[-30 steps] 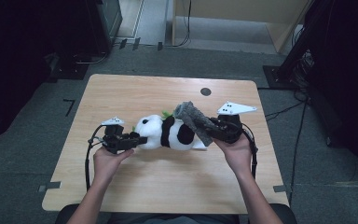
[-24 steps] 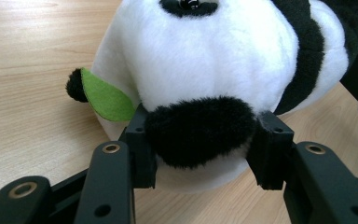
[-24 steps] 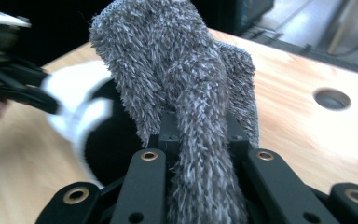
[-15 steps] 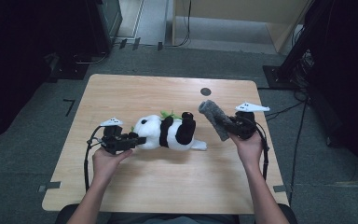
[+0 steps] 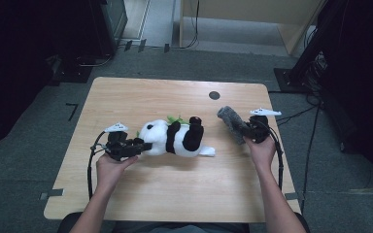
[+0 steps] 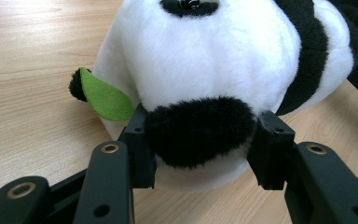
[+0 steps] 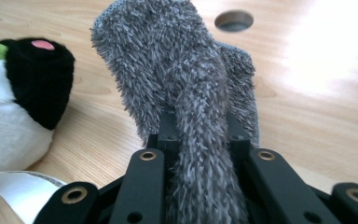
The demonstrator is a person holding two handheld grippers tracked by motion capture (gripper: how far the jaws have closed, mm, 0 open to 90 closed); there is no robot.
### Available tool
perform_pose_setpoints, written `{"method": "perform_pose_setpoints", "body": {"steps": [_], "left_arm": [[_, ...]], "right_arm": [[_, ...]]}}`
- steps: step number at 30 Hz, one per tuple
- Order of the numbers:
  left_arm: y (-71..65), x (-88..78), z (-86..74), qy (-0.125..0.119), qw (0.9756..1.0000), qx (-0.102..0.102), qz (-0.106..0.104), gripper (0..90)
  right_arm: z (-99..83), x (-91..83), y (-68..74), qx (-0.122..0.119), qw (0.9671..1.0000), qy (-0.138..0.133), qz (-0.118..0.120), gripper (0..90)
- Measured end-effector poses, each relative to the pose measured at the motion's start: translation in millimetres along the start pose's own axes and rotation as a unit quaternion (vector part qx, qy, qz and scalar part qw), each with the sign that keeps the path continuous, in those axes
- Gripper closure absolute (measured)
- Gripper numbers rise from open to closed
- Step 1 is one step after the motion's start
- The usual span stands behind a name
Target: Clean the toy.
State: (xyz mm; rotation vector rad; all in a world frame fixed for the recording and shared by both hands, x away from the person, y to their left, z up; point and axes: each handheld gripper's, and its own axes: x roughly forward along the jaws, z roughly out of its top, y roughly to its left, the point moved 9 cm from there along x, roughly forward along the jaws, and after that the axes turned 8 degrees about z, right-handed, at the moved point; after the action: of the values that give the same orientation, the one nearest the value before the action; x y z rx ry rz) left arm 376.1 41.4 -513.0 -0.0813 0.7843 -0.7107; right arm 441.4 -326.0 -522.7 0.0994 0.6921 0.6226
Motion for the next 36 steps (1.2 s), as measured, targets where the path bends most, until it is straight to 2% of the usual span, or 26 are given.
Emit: {"method": "perform_pose_setpoints", "body": {"steps": [4,7,10,13,17,21,24,29,32,34,36], "left_arm": [[-0.2,-0.1,0.3,-0.001,1.0000,-0.001,-0.001,50.9],[-1.1,-1.0,1.6,-0.003,0.9999,-0.011,-0.010,51.5],[-4.8,-2.7,7.0,-0.019,0.9987,-0.036,-0.032,54.6],[-7.8,-0.8,8.7,-0.015,0.9974,-0.051,-0.048,55.6],[-9.1,-1.5,9.2,-0.008,0.9982,-0.045,-0.039,56.0],[-11.0,-5.4,9.9,-0.010,0.9976,-0.051,-0.046,56.2],[-8.1,-5.8,8.6,-0.007,0.9981,-0.050,-0.036,56.2],[-6.7,-5.5,9.2,-0.011,0.9980,-0.052,-0.035,56.1],[-6.5,-5.5,9.2,-0.011,0.9980,-0.052,-0.035,56.1],[-6.4,-5.5,9.3,-0.011,0.9980,-0.052,-0.035,56.1],[-6.4,-5.5,9.3,-0.011,0.9980,-0.052,-0.035,56.1]], "right_arm": [[-4.4,7.6,-1.8,0.004,1.0000,0.009,0.002,76.2],[-2.0,7.2,1.9,-0.001,1.0000,0.004,0.003,76.2],[1.1,5.2,5.6,-0.009,0.9999,-0.002,0.004,76.2],[2.0,3.5,8.0,-0.003,1.0000,-0.004,0.008,76.2],[7.3,-0.3,16.4,-0.017,0.9997,-0.012,0.014,76.2],[8.9,-1.2,21.5,-0.033,0.9993,-0.011,0.013,76.3],[5.6,0.5,16.2,-0.029,0.9996,-0.003,0.004,76.2],[-5.1,8.8,3.9,-0.006,0.9999,0.015,0.005,76.0],[-9.0,11.4,-2.6,-0.004,0.9997,0.023,-0.004,75.4],[-10.3,11.4,-6.6,0.001,0.9997,0.022,-0.009,72.0],[-9.8,10.6,-9.5,0.009,0.9998,0.017,-0.009,64.2]]}}
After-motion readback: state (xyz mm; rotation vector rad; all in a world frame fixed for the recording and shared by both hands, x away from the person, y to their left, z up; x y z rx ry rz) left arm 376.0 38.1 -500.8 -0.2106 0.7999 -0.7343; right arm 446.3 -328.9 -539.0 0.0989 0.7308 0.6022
